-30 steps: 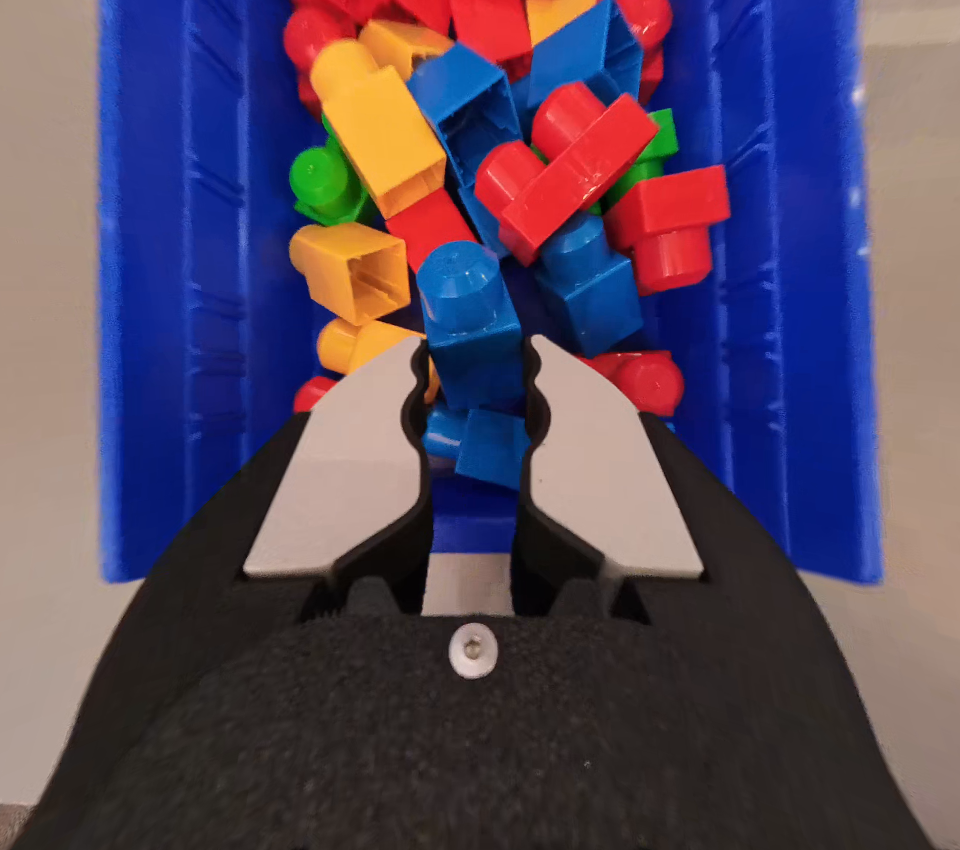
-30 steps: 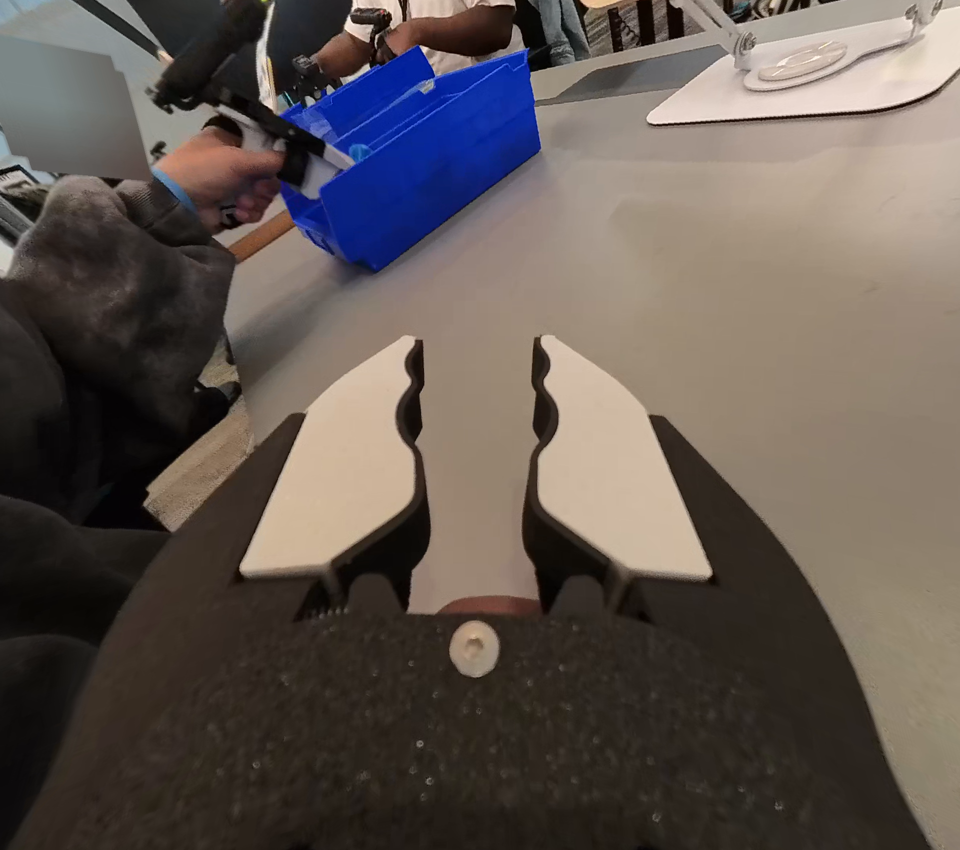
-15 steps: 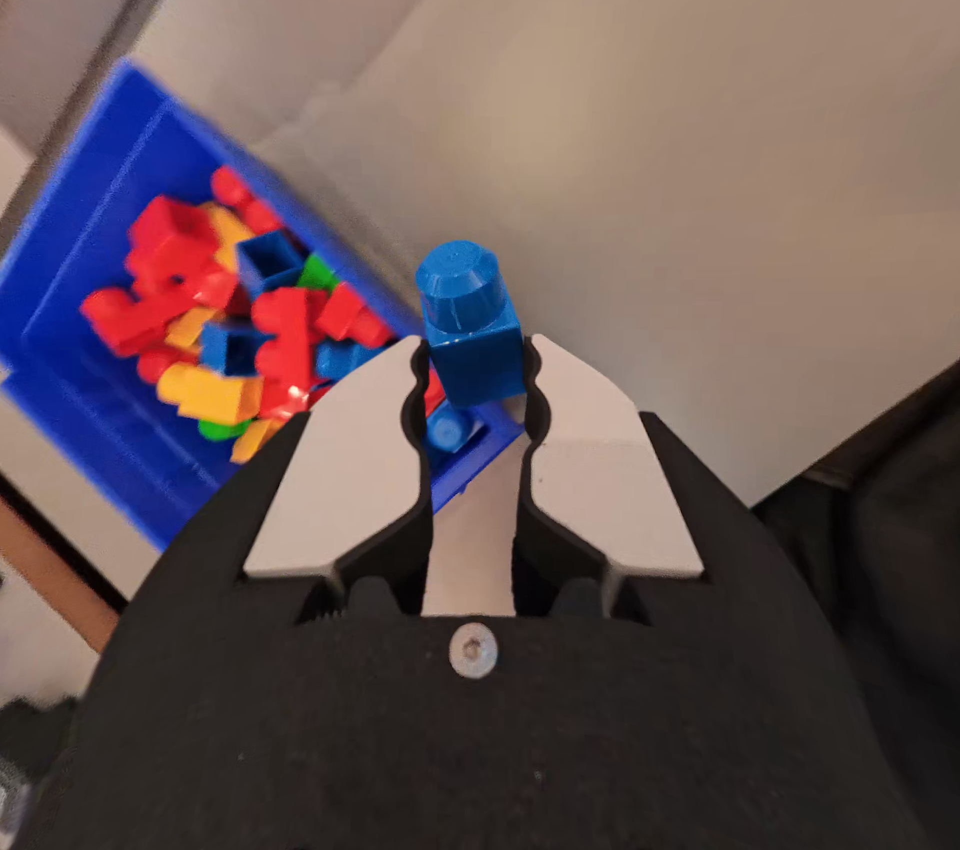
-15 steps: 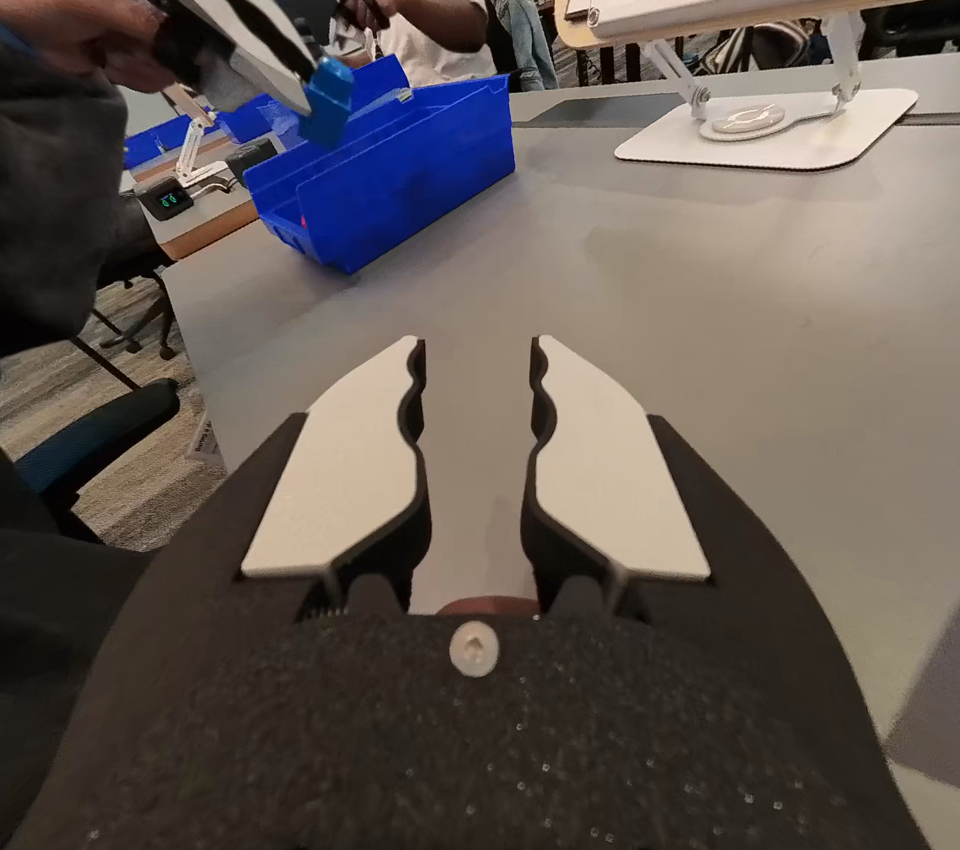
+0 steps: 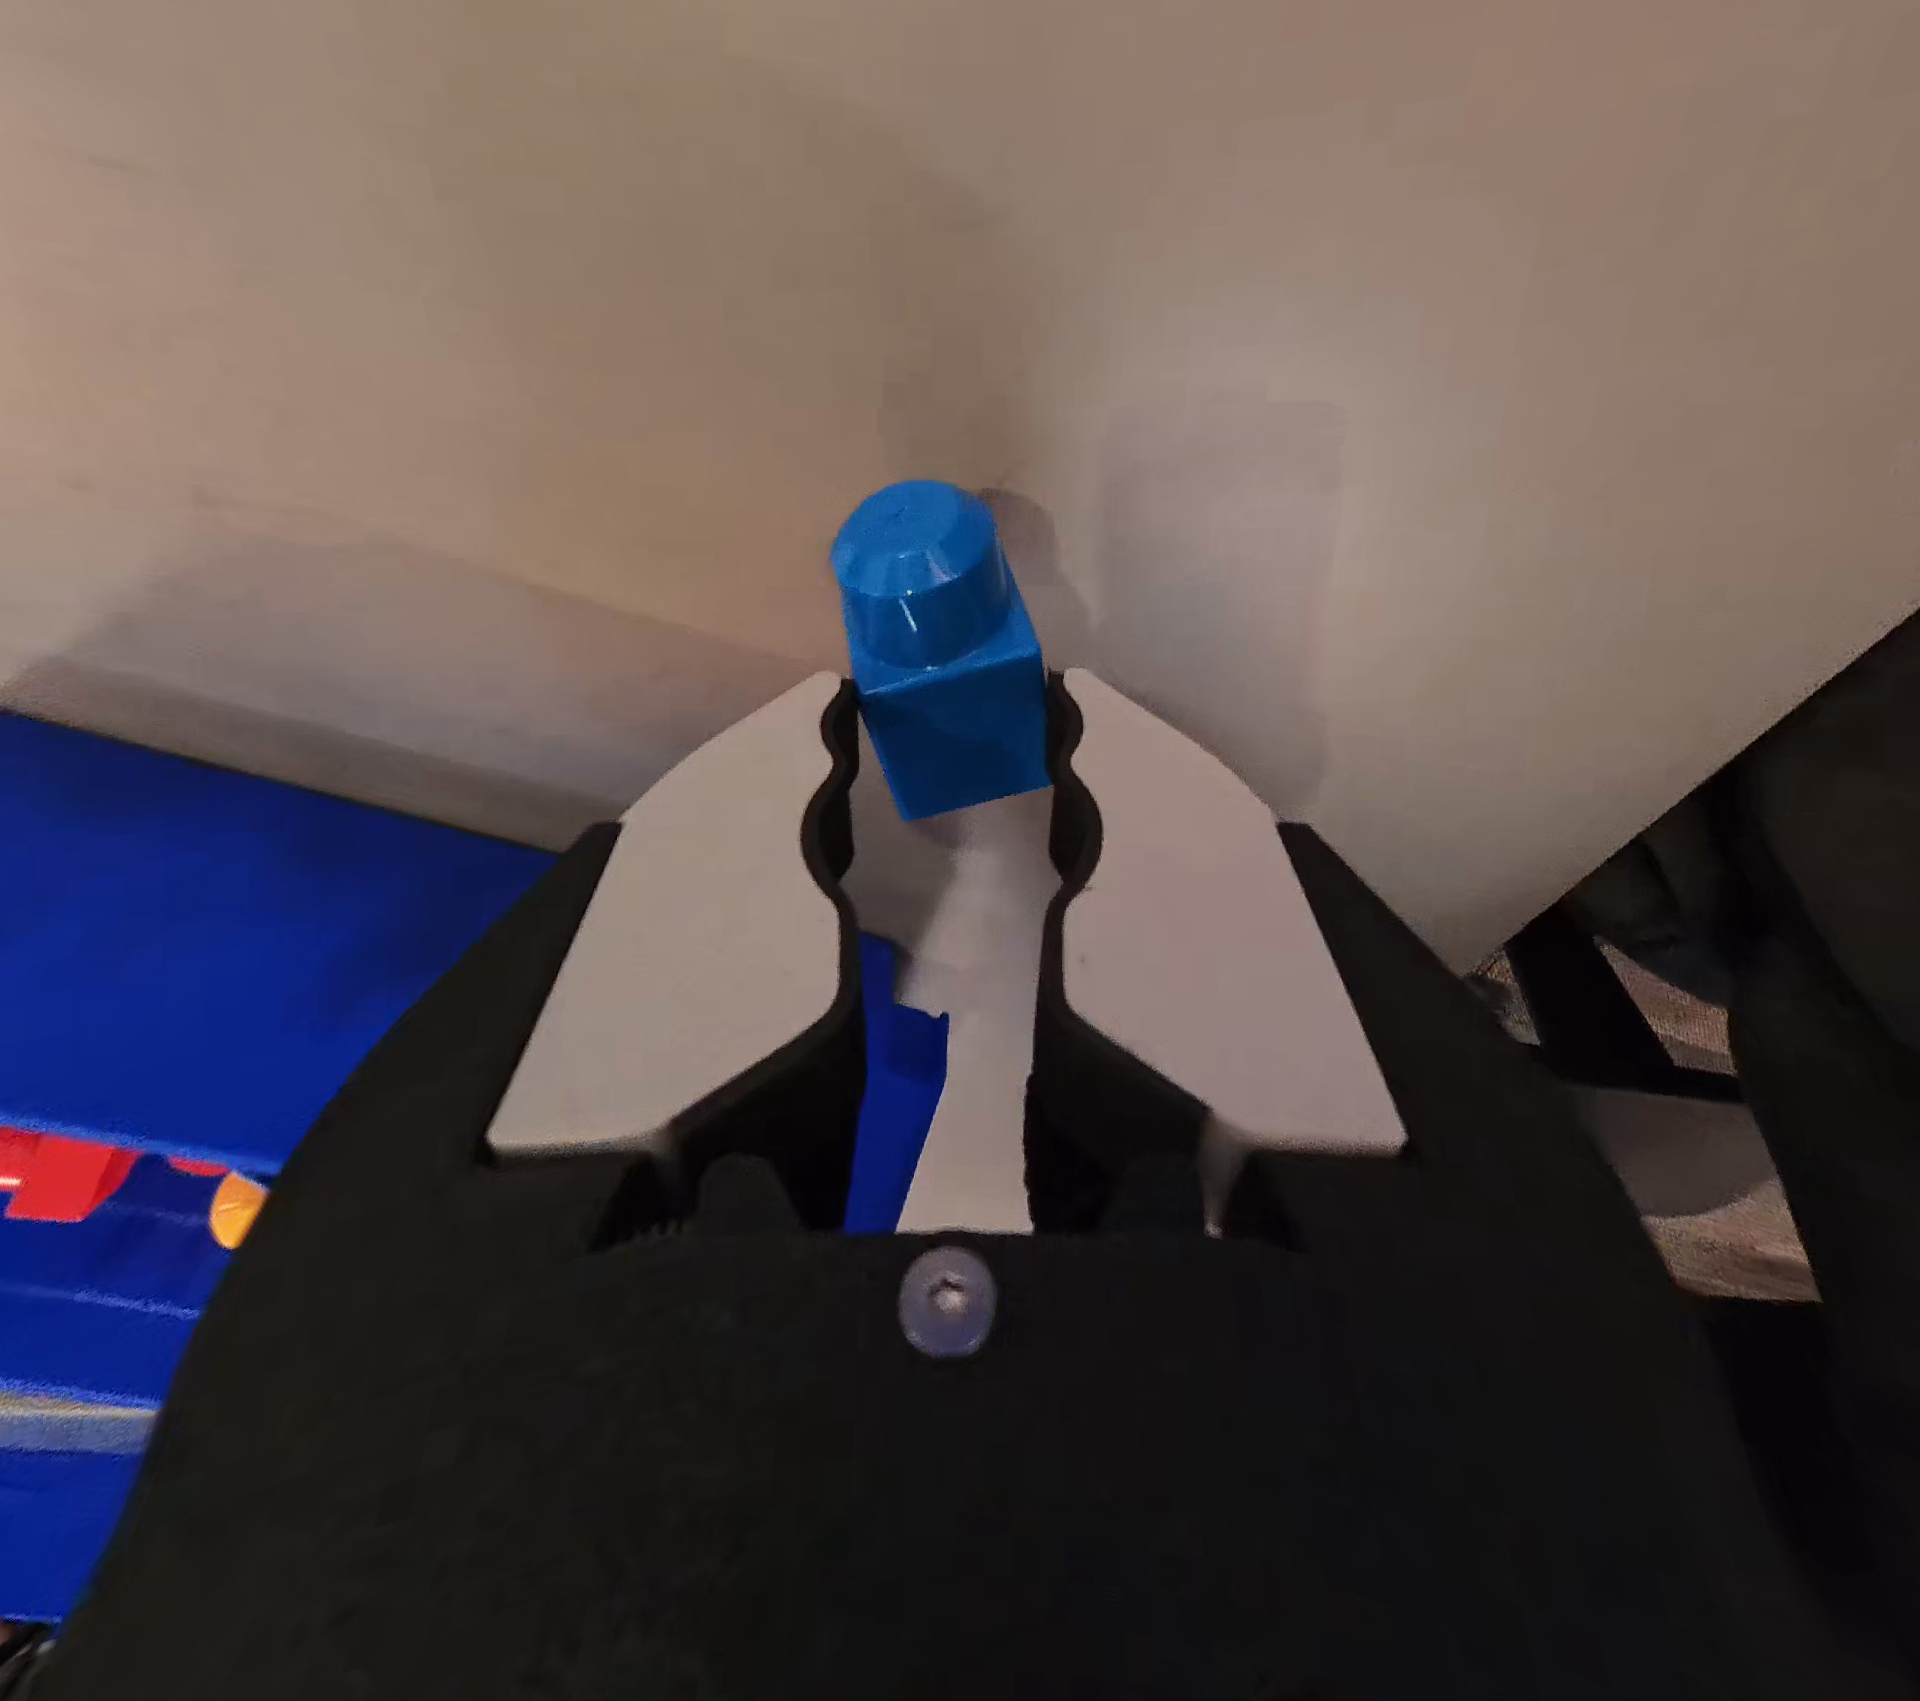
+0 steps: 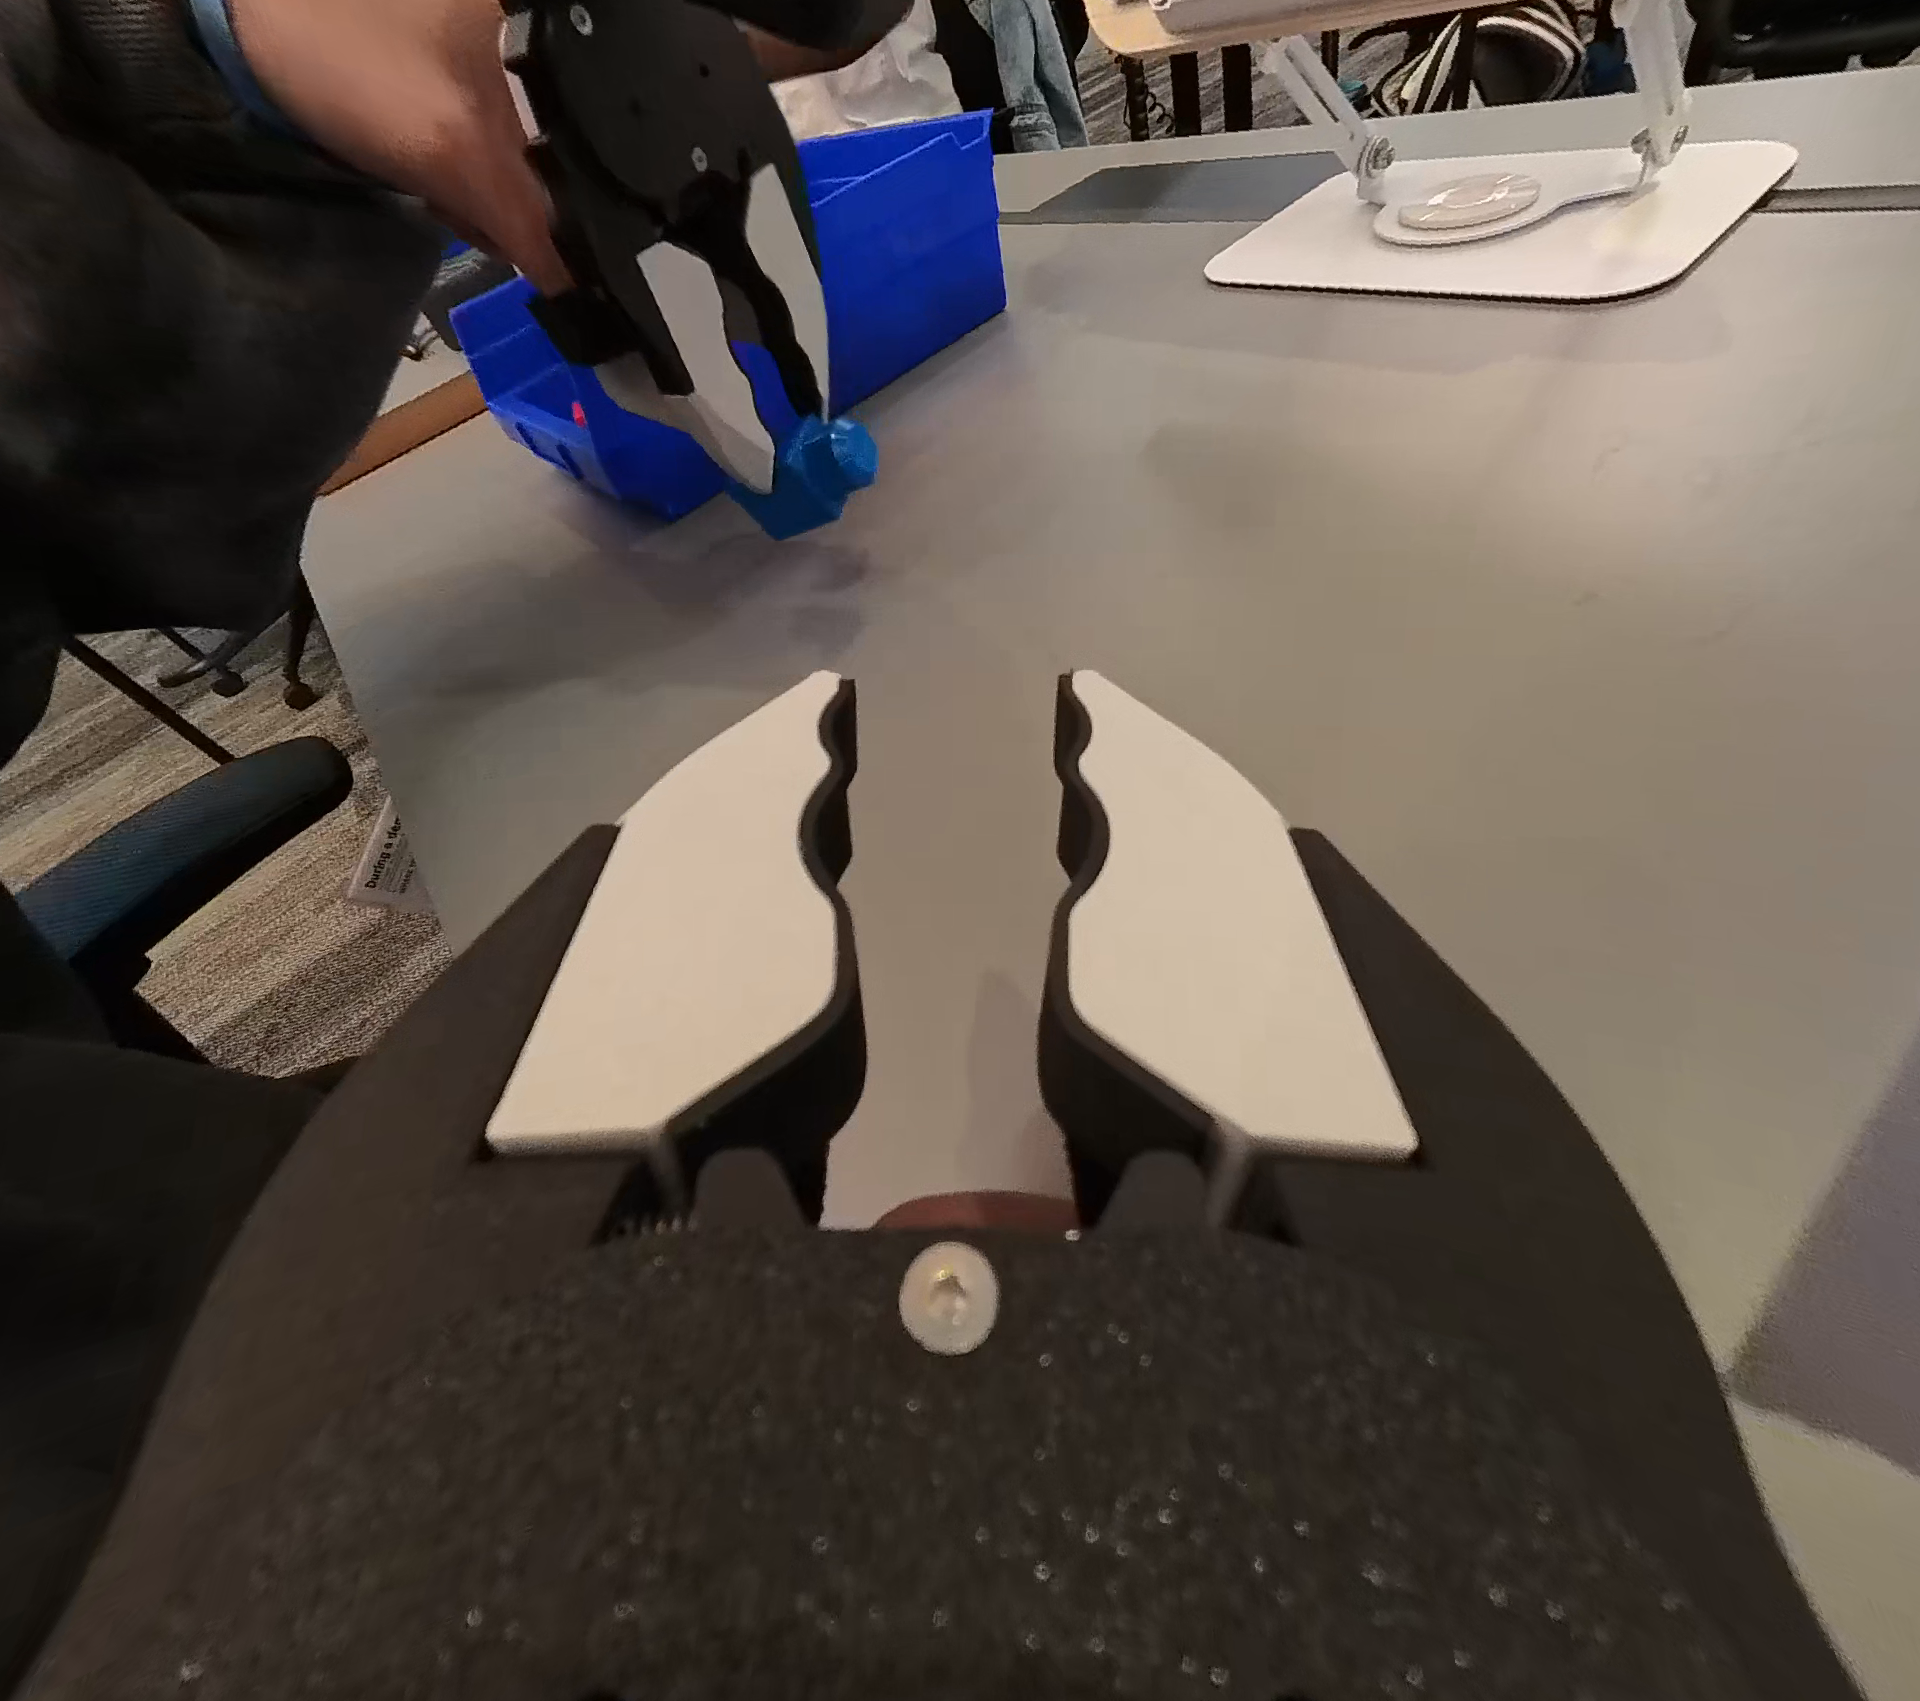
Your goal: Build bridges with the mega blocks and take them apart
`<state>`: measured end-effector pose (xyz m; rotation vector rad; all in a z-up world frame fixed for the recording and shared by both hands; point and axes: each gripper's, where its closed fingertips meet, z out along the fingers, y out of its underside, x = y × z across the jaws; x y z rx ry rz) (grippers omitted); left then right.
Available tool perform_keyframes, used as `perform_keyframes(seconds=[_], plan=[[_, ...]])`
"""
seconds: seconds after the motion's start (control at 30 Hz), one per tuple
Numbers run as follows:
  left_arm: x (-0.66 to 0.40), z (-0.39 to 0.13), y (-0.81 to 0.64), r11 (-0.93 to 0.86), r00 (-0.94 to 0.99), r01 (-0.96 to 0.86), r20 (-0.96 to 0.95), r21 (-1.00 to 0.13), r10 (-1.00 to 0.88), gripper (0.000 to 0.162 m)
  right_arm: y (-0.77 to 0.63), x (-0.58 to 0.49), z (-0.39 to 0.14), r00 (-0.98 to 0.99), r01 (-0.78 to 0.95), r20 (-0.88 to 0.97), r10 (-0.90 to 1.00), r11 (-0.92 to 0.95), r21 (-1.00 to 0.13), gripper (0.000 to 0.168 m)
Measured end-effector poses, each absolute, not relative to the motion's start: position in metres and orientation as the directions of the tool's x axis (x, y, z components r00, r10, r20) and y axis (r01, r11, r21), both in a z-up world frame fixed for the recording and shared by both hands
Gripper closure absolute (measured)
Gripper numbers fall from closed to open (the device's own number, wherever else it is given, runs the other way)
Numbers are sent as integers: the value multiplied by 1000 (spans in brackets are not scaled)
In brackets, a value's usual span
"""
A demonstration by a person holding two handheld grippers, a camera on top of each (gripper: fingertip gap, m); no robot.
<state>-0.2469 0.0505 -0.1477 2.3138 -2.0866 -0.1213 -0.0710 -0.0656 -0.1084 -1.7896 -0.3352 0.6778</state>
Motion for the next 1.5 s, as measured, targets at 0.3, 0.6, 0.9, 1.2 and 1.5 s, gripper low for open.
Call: perform_keyframes(seconds=[0.3,0.6,0.9,1.2,1.5], plan=[[-244,-169,47,-78,75,-990,-32,120,-997,128,-64,-74,-112,785,-103,-285,550,-338,-935,132],[-237,-173,45,-71,67,-992,-41,107,-997,128,-64,-77,-112,775,-97,-289,562,-347,-933,132],[-233,-163,43,-132,133,-991,-63,-18,-989,115,-65,-75,-110,776,-97,-286,562,-343,-934,132],[-289,-69,38,-387,480,-800,-102,-459,-871,104,-66,-73,-110,781,-97,-285,556,-343,-934,132],[-418,-43,78,-500,878,-355,-97,-790,-469,103,-62,-75,-109,784,-82,-266,562,-330,-940,132]])
